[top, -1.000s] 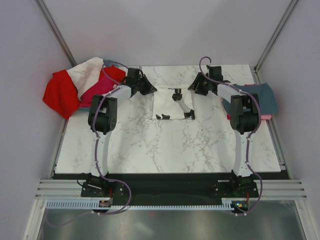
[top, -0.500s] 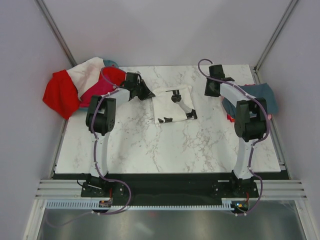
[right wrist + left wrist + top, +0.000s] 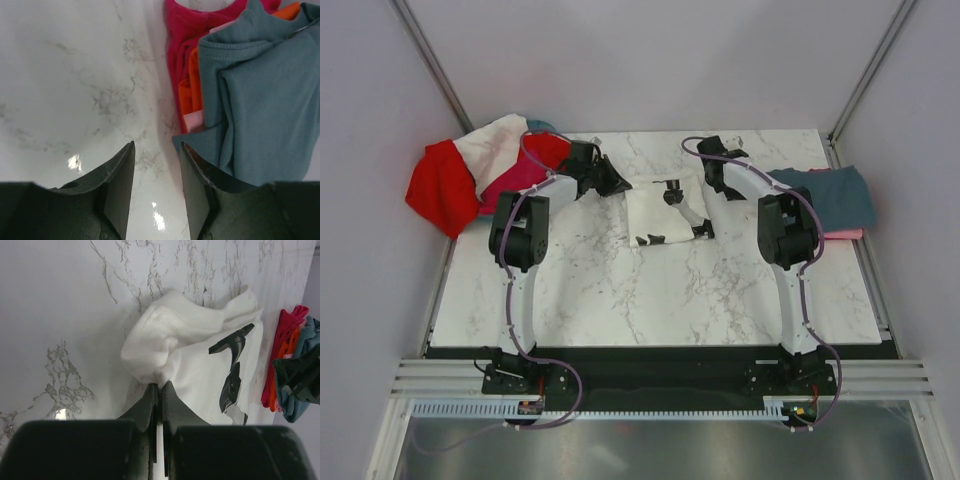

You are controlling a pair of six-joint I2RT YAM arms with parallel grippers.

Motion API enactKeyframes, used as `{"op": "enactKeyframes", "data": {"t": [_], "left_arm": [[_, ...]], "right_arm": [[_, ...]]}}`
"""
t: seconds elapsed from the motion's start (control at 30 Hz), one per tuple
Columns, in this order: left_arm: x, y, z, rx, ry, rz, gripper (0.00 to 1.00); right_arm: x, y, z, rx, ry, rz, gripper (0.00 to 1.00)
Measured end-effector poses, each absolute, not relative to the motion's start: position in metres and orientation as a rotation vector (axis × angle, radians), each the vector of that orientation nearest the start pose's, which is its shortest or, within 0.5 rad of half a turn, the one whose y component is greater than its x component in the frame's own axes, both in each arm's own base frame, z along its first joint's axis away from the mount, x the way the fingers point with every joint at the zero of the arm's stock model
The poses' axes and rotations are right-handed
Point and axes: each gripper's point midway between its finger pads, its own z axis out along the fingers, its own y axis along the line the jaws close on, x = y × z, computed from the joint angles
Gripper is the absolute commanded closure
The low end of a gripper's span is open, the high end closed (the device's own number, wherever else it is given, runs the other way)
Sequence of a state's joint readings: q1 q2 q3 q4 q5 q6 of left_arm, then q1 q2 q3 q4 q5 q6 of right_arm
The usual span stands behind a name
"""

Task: Fold and stack the t-shirts
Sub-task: Fold the tshirt

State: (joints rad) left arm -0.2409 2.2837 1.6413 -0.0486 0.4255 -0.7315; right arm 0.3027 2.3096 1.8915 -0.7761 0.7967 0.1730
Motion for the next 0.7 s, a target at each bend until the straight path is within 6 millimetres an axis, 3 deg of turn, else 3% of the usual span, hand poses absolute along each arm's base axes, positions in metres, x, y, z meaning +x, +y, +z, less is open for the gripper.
{"op": "enactKeyframes", "data": {"t": [0.27, 0.5, 0.7], "left_arm": [[0.536, -0.230, 0.061, -0.327, 2.342, -1.006, 0.98], [0.538, -0.229, 0.063, -0.318, 2.331, -1.026, 0.98], [0.538, -0.229, 0.065, -0.313, 2.326, -1.032, 0.98]], "right_arm": [[0.491, 0.003, 0.040, -0.042, 2.487, -1.144, 0.50], [0.497, -0.007, 0.035, -0.086, 2.454, -1.269, 0.54], [0.494, -0.027, 0.036, -0.078, 2.415, -1.406, 0.55]]}}
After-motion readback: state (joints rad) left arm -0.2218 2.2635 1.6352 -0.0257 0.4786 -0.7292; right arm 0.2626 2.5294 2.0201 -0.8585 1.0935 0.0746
